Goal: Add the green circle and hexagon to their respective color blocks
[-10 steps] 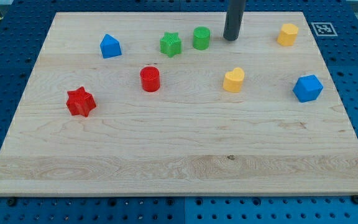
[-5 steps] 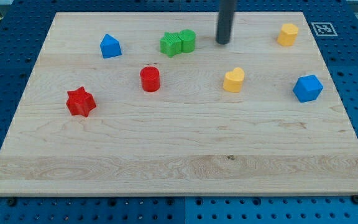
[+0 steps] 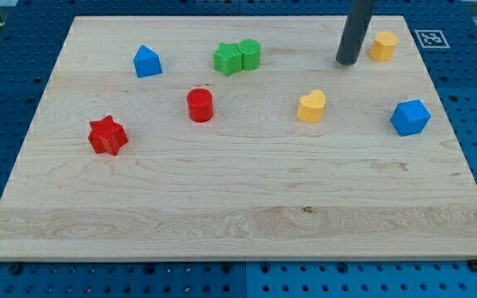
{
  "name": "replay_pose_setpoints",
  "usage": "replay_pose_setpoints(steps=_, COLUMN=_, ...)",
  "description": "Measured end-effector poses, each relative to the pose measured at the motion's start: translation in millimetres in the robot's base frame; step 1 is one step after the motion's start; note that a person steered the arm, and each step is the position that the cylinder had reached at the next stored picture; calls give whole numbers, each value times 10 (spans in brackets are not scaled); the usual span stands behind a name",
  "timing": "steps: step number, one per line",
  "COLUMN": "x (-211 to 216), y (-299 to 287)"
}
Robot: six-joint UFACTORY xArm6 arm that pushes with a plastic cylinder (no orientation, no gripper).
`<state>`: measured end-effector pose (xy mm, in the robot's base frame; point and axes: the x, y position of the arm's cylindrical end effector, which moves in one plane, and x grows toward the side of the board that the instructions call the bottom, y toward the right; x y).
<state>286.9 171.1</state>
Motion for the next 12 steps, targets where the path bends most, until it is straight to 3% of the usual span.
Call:
replay_pose_setpoints(steps=1, x=-489, y=-17)
replay_pose_setpoints(steps=2, x=-771, y=567)
replay_pose_setpoints(steps=3, x=-705, y=1354)
replay_pose_setpoints(steps=6, x=635, y=112)
replay_pose_setpoints(steps=8, x=340, y=363)
replay_pose_setpoints(steps=9, x=515, y=138)
replay_pose_setpoints(steps=10, x=1012, y=-111)
replay_pose_setpoints(steps=11, x=1087, y=-104)
replay_pose_setpoints(steps=12, x=682, y=177)
